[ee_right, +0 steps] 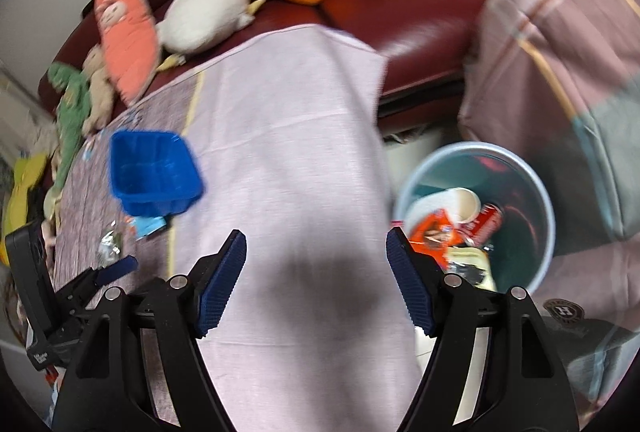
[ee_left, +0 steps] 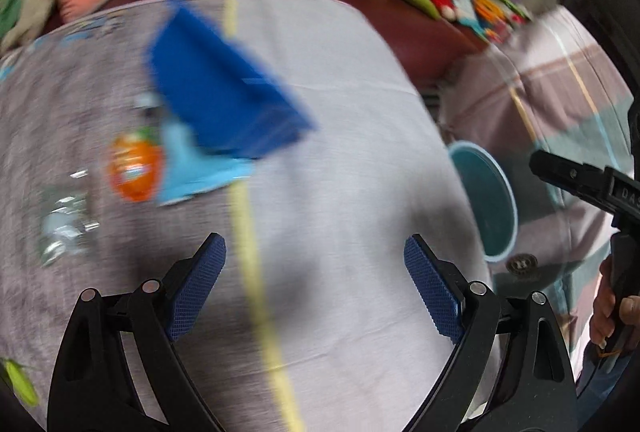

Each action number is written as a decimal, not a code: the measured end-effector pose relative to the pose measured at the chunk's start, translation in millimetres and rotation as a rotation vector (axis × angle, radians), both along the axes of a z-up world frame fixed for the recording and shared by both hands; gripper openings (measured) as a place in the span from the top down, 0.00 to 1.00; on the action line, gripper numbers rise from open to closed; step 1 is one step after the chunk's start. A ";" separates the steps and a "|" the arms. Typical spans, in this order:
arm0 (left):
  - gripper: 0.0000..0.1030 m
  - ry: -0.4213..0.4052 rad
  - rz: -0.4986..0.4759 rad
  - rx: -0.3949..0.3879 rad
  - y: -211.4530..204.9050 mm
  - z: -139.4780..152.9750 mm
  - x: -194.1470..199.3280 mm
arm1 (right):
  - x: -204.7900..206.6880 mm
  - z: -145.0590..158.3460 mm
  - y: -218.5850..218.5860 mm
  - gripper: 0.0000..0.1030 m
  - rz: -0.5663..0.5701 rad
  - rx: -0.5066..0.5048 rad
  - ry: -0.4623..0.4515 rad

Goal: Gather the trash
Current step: 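Move both open tools back over the table, then grasp the clear plastic wrapper with the left tool while the right tool grasps the blue basket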

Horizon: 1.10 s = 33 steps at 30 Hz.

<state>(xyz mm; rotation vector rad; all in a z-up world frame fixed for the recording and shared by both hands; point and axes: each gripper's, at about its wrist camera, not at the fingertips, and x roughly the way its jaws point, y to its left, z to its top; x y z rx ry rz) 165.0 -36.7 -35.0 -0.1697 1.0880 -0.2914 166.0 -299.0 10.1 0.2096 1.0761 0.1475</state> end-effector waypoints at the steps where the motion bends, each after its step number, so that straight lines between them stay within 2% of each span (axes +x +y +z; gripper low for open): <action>1: 0.11 -0.007 0.030 -0.001 18.8 1.2 -2.0 | 1.7 2.3 14.5 0.33 0.022 -0.010 -0.001; 8: 0.11 -0.030 0.186 -0.008 108.5 1.1 -8.8 | 11.2 11.6 95.3 0.33 0.146 -0.060 -0.001; 14: 0.11 -0.006 0.283 -0.003 159.4 -13.6 -3.8 | 20.2 16.4 147.9 0.31 0.213 -0.096 0.001; 20: 0.11 0.032 0.291 -0.019 176.1 -33.7 7.1 | 30.9 14.3 178.9 0.30 0.245 -0.125 0.008; 29: 0.11 0.085 0.285 -0.019 177.1 -56.3 26.9 | 58.1 0.6 227.8 0.30 0.318 -0.176 0.000; 30: 0.11 0.087 0.282 -0.017 176.2 -58.0 28.5 | 60.3 -0.6 230.5 0.31 0.326 -0.175 -0.003; 32: 0.11 0.088 0.280 -0.007 175.2 -61.1 30.3 | 68.2 -4.6 237.2 0.45 0.350 -0.182 -0.011; 33: 0.11 0.086 0.281 -0.001 174.7 -61.7 30.5 | 72.7 -7.9 240.3 0.46 0.359 -0.184 -0.007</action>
